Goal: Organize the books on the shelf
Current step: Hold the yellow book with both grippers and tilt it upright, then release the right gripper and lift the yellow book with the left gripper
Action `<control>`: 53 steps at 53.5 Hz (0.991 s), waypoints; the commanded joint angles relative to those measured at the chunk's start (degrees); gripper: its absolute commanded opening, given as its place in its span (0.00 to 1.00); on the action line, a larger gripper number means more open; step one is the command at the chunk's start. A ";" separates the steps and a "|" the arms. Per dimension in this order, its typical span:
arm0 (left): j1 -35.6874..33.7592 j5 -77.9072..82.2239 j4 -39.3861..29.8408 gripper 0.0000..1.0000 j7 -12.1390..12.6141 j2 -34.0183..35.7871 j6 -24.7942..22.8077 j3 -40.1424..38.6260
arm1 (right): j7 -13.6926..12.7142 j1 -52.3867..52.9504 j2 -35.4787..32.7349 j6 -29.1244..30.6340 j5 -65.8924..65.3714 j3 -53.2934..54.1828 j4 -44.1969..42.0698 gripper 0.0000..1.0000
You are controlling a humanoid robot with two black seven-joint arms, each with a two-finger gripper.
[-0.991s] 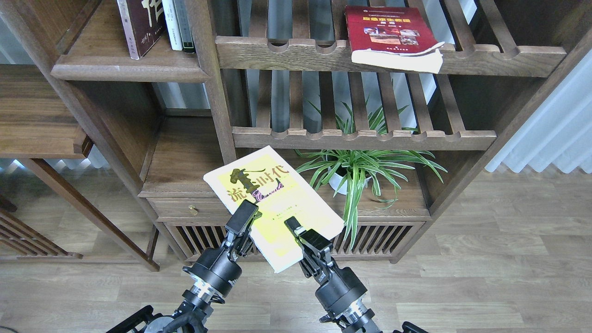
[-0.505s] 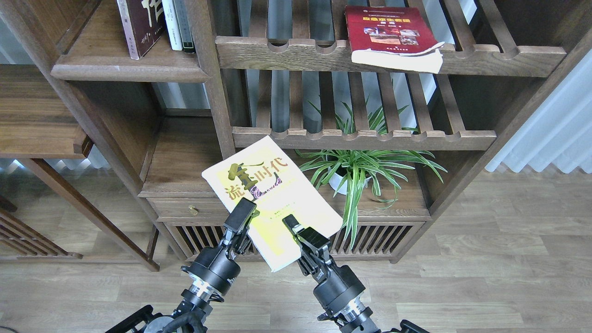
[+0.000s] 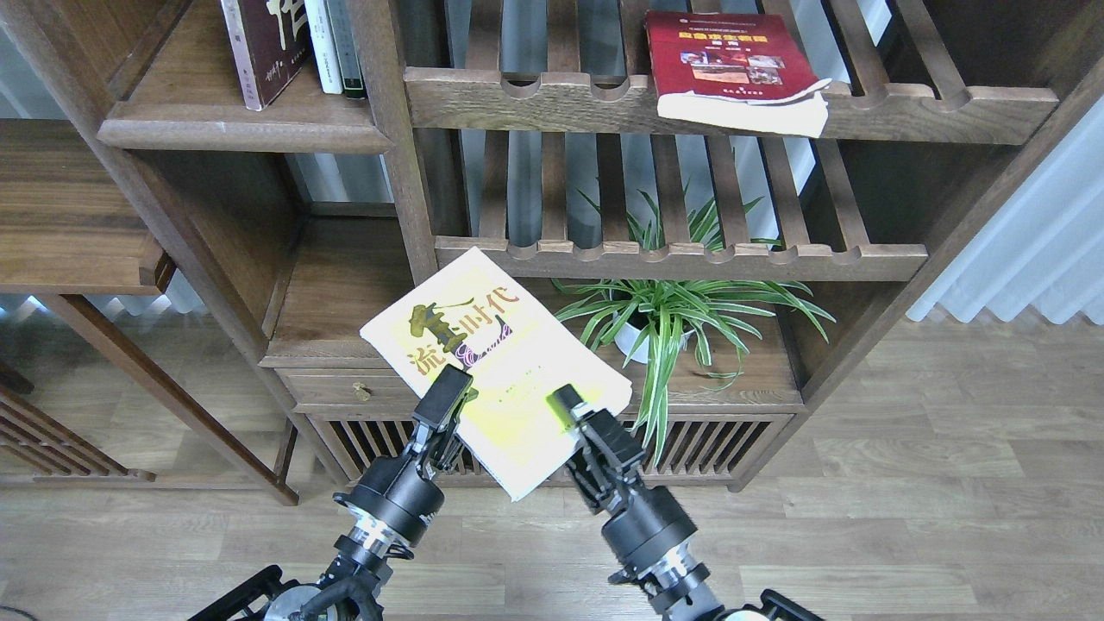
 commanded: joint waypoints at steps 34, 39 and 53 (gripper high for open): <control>-0.99 16.84 -8.09 0.05 0.75 8.12 -0.01 0.75 | 0.34 1.85 0.07 0.00 -0.01 12.53 -3.60 0.97; -1.86 19.13 -8.18 0.04 0.84 8.12 -0.01 0.58 | 0.34 2.29 -0.02 0.00 -0.01 12.62 -5.00 0.97; -7.13 24.49 -8.18 0.02 1.02 8.12 -0.01 -1.18 | 0.61 2.73 -0.02 0.00 -0.01 12.97 -6.59 0.97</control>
